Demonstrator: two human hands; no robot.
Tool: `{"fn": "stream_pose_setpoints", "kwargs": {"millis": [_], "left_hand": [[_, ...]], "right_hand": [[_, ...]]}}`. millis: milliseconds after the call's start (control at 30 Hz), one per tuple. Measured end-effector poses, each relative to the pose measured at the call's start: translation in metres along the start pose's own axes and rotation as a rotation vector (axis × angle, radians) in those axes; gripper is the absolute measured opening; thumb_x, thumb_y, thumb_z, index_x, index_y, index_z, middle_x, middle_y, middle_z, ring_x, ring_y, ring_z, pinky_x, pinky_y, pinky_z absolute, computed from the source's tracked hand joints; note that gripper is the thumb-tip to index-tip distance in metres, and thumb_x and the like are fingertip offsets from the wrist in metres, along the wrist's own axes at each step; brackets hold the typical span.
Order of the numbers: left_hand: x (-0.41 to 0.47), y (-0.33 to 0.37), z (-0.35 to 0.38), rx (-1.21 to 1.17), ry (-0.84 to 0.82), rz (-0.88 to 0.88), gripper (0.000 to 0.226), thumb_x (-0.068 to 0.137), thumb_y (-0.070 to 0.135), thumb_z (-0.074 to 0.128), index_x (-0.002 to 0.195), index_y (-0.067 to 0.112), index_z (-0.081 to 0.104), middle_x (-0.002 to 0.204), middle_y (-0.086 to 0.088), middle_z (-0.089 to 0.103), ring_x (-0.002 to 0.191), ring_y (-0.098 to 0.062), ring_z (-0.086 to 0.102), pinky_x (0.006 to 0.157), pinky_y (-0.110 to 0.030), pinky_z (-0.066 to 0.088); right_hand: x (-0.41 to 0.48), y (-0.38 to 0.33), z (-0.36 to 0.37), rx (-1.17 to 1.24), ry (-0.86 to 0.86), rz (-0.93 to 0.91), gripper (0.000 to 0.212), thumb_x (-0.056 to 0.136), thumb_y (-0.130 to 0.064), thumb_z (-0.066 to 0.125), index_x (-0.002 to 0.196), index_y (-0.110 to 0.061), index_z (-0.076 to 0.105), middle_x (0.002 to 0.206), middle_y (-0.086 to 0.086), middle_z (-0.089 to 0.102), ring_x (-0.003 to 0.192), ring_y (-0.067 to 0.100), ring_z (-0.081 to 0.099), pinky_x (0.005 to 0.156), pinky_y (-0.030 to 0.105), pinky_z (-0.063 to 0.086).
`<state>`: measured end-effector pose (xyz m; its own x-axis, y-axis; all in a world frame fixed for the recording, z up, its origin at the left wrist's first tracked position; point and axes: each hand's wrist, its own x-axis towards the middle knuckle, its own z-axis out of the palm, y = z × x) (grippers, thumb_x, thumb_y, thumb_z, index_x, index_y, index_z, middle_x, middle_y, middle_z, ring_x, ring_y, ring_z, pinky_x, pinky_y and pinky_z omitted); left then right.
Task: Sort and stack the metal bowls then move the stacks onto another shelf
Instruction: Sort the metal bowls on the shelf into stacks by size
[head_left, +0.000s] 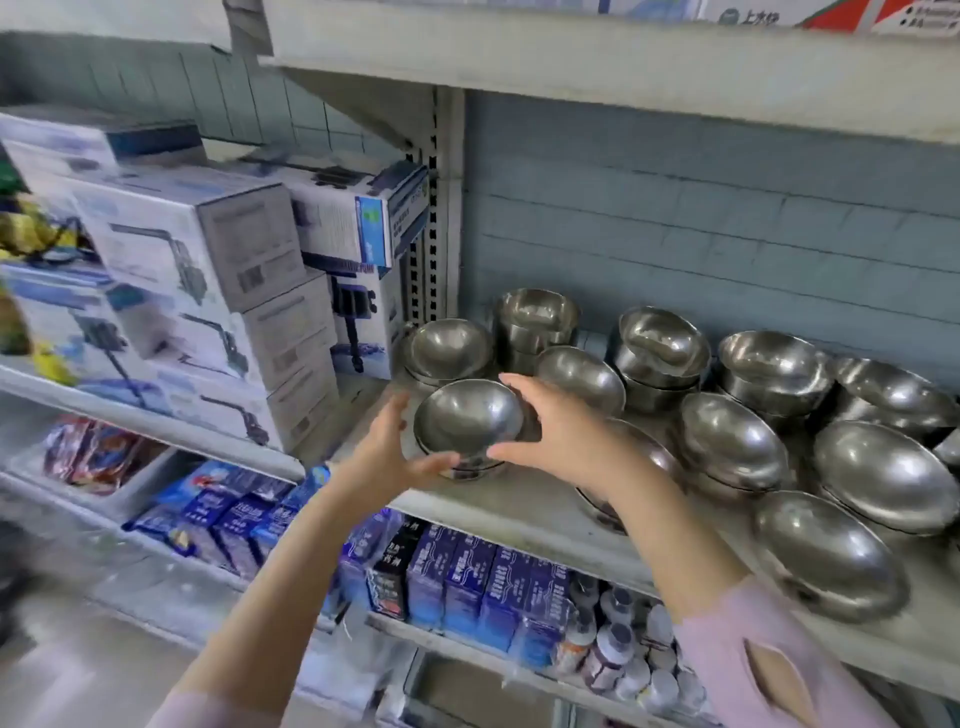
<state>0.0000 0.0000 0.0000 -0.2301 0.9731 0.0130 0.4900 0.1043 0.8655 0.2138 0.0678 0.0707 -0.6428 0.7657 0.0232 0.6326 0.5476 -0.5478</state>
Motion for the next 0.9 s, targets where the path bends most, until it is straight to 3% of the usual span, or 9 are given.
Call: {"fn": "stream_pose_setpoints", "kwargs": {"millis": [100,200,300,433,500,600,700,800,900], "left_hand": [[0.015,-0.011,-0.006,-0.037,-0.153,0.057,0.127,0.048,0.054,0.087,0.149,0.020,0.017,0.137,0.006,0.042,0.122,-0.011,0.048,0.099,-0.024,0.044],[0.028,-0.026,-0.007,-0.049,-0.170,0.117,0.121,0.055,0.031,0.090,0.151,0.017,0.016,0.138,0.003,0.042,0.116,-0.007,0.052,0.093,-0.017,0.047],[0.034,-0.030,-0.012,-0.036,-0.192,0.136,0.125,0.054,0.035,0.091,0.151,0.018,0.015,0.131,0.012,0.043,0.113,-0.002,0.050,0.093,-0.015,0.042],[0.038,-0.032,-0.016,0.018,-0.210,0.172,0.111,0.055,0.039,0.089,0.145,0.021,0.028,0.125,0.008,0.047,0.109,-0.003,0.047,0.089,-0.011,0.033],[0.039,-0.033,-0.018,0.013,-0.218,0.184,0.108,0.055,0.039,0.089,0.143,0.022,0.030,0.126,0.005,0.049,0.111,-0.005,0.048,0.092,-0.014,0.035],[0.040,-0.036,-0.017,-0.022,-0.227,0.188,0.106,0.054,0.041,0.090,0.141,0.025,0.033,0.127,0.006,0.054,0.113,-0.008,0.054,0.097,-0.021,0.041],[0.038,-0.038,-0.016,-0.031,-0.228,0.186,0.108,0.051,0.048,0.088,0.141,0.027,0.032,0.123,0.011,0.050,0.113,-0.006,0.053,0.095,-0.019,0.041],[0.037,-0.036,-0.013,-0.043,-0.220,0.197,0.108,0.047,0.054,0.084,0.138,0.027,0.033,0.116,0.019,0.045,0.113,-0.004,0.048,0.092,-0.012,0.040],[0.037,-0.035,-0.009,-0.092,-0.261,0.204,0.105,0.048,0.060,0.082,0.135,0.034,0.030,0.117,0.026,0.038,0.120,-0.007,0.045,0.104,-0.026,0.040]], "right_hand": [[0.024,-0.001,0.009,-0.082,-0.060,0.074,0.112,0.072,-0.052,0.082,0.159,-0.027,0.016,0.166,-0.006,0.017,0.153,0.015,0.016,0.119,0.030,0.017],[0.030,-0.001,0.013,-0.111,-0.076,0.163,0.117,0.067,-0.057,0.084,0.159,-0.029,0.016,0.166,-0.007,0.019,0.153,0.015,0.016,0.119,0.031,0.019],[0.025,-0.003,0.015,-0.090,-0.064,0.247,0.113,0.066,-0.057,0.084,0.158,-0.034,0.022,0.162,-0.006,0.030,0.147,0.015,0.031,0.113,0.031,0.030],[0.020,-0.004,0.020,-0.011,-0.043,0.290,0.102,0.067,-0.054,0.085,0.151,-0.046,0.028,0.150,-0.006,0.046,0.128,0.011,0.050,0.096,0.024,0.037],[0.021,-0.006,0.022,-0.022,-0.043,0.294,0.103,0.067,-0.053,0.085,0.151,-0.047,0.026,0.148,-0.003,0.048,0.125,0.013,0.052,0.095,0.023,0.037],[0.016,-0.009,0.021,-0.048,-0.035,0.306,0.114,0.066,-0.058,0.082,0.157,-0.042,0.015,0.160,-0.012,0.030,0.142,0.009,0.036,0.112,0.024,0.030],[-0.015,-0.006,0.011,-0.013,0.173,0.396,0.114,0.058,-0.068,0.075,0.155,-0.044,0.020,0.153,-0.028,0.021,0.142,-0.004,0.022,0.117,0.023,0.019],[-0.056,0.009,0.010,0.048,0.405,0.573,0.119,0.050,-0.074,0.072,0.155,-0.040,0.025,0.161,-0.021,0.021,0.149,0.004,0.019,0.122,0.041,0.022],[-0.074,0.020,0.019,0.047,0.395,0.702,0.119,0.056,-0.068,0.077,0.156,-0.037,0.021,0.165,-0.013,0.018,0.151,0.012,0.015,0.121,0.043,0.023]]}}
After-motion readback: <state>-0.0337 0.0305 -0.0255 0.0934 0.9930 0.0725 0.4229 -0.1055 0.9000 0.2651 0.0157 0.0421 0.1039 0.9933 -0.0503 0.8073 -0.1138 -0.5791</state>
